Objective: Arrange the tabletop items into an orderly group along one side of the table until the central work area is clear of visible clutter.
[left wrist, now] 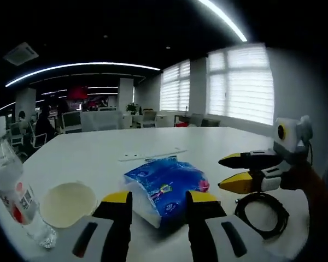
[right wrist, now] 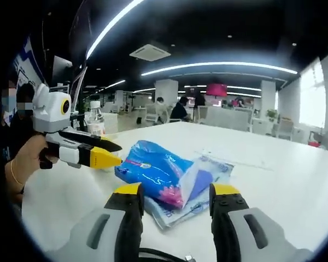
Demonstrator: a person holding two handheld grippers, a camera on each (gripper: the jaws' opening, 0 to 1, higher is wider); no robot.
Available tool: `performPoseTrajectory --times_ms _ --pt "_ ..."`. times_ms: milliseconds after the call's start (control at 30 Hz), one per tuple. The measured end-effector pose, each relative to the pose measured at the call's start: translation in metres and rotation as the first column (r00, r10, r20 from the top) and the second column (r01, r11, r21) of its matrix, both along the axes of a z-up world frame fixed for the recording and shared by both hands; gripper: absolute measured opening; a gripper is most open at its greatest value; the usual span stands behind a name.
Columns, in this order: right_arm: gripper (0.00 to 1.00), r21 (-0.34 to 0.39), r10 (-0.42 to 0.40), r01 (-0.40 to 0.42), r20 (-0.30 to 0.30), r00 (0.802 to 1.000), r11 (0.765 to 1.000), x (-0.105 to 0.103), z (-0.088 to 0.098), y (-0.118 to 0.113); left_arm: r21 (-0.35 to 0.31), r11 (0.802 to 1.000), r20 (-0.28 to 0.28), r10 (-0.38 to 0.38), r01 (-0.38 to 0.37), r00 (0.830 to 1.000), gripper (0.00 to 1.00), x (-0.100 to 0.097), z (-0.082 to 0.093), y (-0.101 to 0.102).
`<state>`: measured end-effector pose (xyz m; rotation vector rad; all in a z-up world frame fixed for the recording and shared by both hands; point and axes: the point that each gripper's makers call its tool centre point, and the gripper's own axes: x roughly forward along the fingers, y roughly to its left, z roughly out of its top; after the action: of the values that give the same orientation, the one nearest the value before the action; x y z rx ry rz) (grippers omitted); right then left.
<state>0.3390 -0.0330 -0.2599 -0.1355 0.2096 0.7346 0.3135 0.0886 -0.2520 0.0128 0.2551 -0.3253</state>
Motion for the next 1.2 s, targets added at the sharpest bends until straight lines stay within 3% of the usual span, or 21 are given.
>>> performPoseTrajectory --times_ms 267,367,500,600,700,867,1067,1200 --pt "0.41 0.025 -0.005 0.006 -0.041 0.999 1.000 0.008 -0.008 0.012 0.002 1.000 -0.010 0.025 -0.025 1.000 0.35 0.008 -0.005 0.002" --pt "0.40 0.023 -0.001 0.002 -0.046 0.999 1.000 0.008 -0.010 0.014 0.132 0.990 0.008 0.050 -0.050 0.999 0.28 0.009 -0.008 0.010" --pt "0.40 0.024 -0.011 0.012 -0.052 0.999 1.000 0.012 -0.010 0.014 0.005 1.000 -0.013 0.020 -0.020 1.000 0.27 0.011 -0.007 0.000" --pt "0.36 0.025 -0.015 0.016 -0.054 0.998 1.000 0.015 -0.011 0.015 0.050 0.998 -0.010 0.038 -0.038 0.999 0.26 0.012 -0.008 0.004" --pt "0.29 0.045 -0.023 0.026 -0.072 0.997 0.999 0.020 -0.013 0.016 0.017 0.998 -0.019 0.053 -0.052 0.998 0.18 0.012 -0.009 0.003" --pt "0.28 0.011 -0.035 0.036 -0.089 0.995 0.999 0.023 -0.022 0.019 0.030 0.998 -0.025 0.060 -0.060 0.998 0.18 0.015 -0.012 0.005" --pt "0.11 0.010 -0.041 0.043 -0.106 0.994 0.999 0.025 -0.029 0.019 0.017 0.998 -0.056 0.069 -0.068 0.996 0.14 0.014 -0.025 0.008" --pt "0.08 0.004 -0.054 0.055 -0.108 0.993 0.998 0.026 -0.031 0.019 0.034 0.998 -0.071 0.059 -0.057 0.996 0.11 0.013 -0.030 0.006"
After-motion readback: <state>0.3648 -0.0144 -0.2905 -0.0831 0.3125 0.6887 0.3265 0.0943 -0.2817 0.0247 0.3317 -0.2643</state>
